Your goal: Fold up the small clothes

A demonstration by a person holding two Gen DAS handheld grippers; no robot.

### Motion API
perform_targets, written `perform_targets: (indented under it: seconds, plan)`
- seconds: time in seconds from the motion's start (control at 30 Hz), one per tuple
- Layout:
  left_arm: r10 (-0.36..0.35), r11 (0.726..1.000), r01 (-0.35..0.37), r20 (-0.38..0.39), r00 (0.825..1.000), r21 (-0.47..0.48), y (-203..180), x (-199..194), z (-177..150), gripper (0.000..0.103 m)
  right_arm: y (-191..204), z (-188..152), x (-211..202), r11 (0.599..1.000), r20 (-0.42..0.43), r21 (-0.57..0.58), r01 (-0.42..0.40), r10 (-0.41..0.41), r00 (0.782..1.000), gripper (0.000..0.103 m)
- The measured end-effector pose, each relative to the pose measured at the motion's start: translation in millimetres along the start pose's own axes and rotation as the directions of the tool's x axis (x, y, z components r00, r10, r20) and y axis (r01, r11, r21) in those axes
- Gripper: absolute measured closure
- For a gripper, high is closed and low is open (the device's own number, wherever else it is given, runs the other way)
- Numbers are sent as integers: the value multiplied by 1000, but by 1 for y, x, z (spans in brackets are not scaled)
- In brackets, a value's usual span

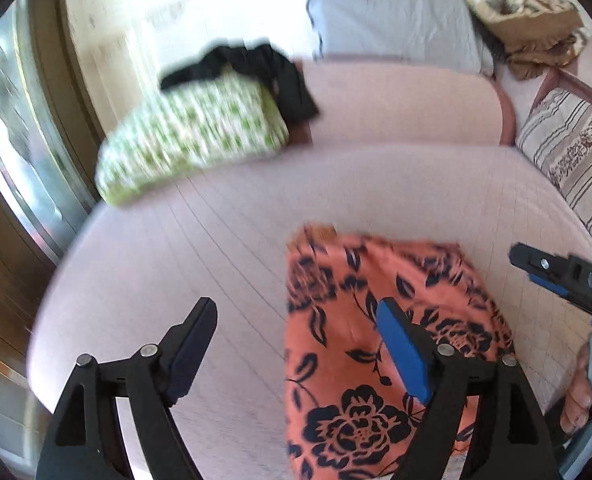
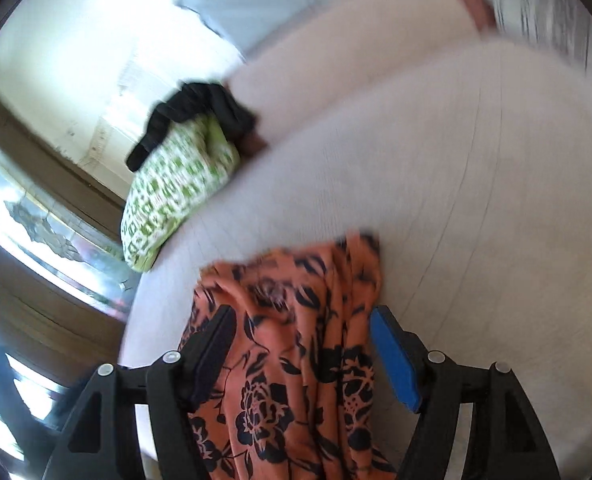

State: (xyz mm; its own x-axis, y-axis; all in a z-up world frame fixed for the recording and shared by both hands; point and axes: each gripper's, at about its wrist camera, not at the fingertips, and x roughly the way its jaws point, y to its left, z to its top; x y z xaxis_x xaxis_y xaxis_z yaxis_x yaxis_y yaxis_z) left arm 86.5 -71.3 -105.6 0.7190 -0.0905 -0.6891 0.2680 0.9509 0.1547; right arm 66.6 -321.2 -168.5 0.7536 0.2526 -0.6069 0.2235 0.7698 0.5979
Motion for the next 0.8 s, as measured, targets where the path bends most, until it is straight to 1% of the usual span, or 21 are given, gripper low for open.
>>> perform_targets:
  seconds: [0.07,0.1,0.13,0.27,0.37,0.4,0.43,0.53,0.67,0.8]
  plan:
    - [39,999,-40,70,997,14,2,-24,6,20,12,-7,-24,999,68,-48,23,-20,998,29]
    - [44,999,-46,87,995,16,5,-33,7,19,19,-11,-35,997,99,-67,39,-32,995,28]
    - [51,998,-53,106,993,16,9,-41,12,19,22,-16,-48,996,118,-78,52,-42,992,28]
    - [61,998,-63,160,985,6,17,-74,14,19,47,-25,-82,984,161,-146,98,-74,984,28]
    - [80,997,-82,180,980,5,19,-92,13,17,65,-28,-108,970,199,-196,141,-101,975,28]
    - [84,996,-87,188,978,4,19,-98,12,10,70,-31,-115,967,211,-206,151,-107,972,28]
    - [89,996,-91,203,975,1,18,-104,10,8,74,-32,-123,965,221,-214,153,-105,969,27]
    - [92,996,-90,241,966,-18,22,-120,8,8,84,-35,-148,963,243,-220,154,-99,965,25]
    - [89,996,-82,247,965,-38,27,-131,9,8,97,-43,-175,947,288,-254,198,-121,950,24]
    - [96,995,-81,259,961,-66,32,-142,8,8,106,-52,-187,930,316,-292,224,-127,940,23]
